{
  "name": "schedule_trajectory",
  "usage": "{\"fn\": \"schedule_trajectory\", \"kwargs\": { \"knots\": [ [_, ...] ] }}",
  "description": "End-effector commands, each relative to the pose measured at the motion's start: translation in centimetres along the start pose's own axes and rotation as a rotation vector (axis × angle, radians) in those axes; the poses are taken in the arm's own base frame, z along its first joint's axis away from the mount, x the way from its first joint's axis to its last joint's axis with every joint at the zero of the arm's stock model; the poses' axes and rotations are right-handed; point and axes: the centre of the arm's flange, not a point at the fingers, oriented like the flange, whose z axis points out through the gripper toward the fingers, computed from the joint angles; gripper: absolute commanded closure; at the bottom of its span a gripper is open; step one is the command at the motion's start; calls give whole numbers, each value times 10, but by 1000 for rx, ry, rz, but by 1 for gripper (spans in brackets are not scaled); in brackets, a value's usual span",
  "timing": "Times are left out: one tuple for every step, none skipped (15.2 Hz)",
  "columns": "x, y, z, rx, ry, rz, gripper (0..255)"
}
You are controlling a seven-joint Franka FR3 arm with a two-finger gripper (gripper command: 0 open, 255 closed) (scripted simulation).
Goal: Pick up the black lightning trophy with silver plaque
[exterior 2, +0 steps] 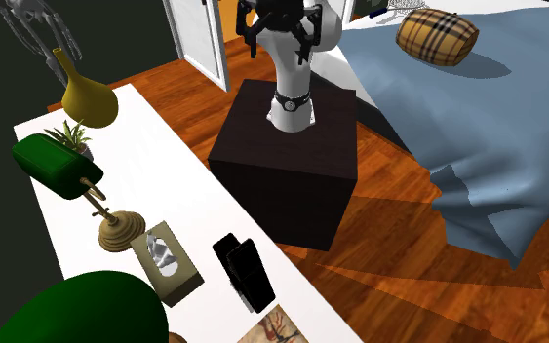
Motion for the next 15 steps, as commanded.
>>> {"fn": "schedule_trajectory", "kwargs": {
  "knots": [
    [0,0,0,0,0,0,0],
    [9,5,8,1,4,-22,0],
    [18,9,16,2,9,-44,0],
    [27,13,23,3,13,-66,0],
    [37,18,31,5,18,-88,0],
    [46,21,39,6,22,-110,0],
    [56,25,46,7,27,-132,0],
    [66,28,54,8,31,-154,0],
    [75,32,61,9,36,-176,0],
    [85,35,69,10,40,-197,0],
    [95,37,76,11,44,-219,0],
    [105,40,83,12,49,-241,0],
    [116,42,91,14,53,-263,0],
    [126,44,98,15,58,-285,0],
    [136,46,105,16,62,-307,0]
  ]
}}
